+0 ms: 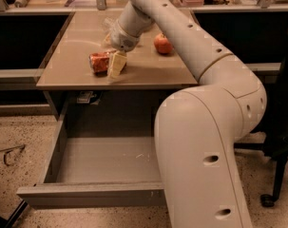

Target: Place coke can into top drawer

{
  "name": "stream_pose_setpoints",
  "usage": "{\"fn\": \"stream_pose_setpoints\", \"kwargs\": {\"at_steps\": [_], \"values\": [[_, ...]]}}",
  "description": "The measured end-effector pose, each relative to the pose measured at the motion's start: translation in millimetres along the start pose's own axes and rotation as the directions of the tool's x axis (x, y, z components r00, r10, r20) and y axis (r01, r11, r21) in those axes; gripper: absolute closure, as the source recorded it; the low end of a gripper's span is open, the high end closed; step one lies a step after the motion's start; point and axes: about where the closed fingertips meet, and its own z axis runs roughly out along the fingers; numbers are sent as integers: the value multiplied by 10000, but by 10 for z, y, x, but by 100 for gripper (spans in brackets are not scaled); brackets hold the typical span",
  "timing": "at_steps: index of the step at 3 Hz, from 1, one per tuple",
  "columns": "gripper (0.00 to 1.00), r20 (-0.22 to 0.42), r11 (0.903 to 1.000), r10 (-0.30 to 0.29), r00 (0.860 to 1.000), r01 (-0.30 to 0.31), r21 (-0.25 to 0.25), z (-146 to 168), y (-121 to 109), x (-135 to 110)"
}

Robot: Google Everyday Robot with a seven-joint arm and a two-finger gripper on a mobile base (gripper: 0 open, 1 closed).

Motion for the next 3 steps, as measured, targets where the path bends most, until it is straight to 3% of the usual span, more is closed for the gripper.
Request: {"fn": "stream_pose_setpoints", "kwargs": {"at_steps": [2, 3], "values": [[65, 86, 10000, -28, 10000, 29, -37, 21, 17, -15], [88, 158, 9999, -148, 9998, 146, 88, -56, 160, -65]]}}
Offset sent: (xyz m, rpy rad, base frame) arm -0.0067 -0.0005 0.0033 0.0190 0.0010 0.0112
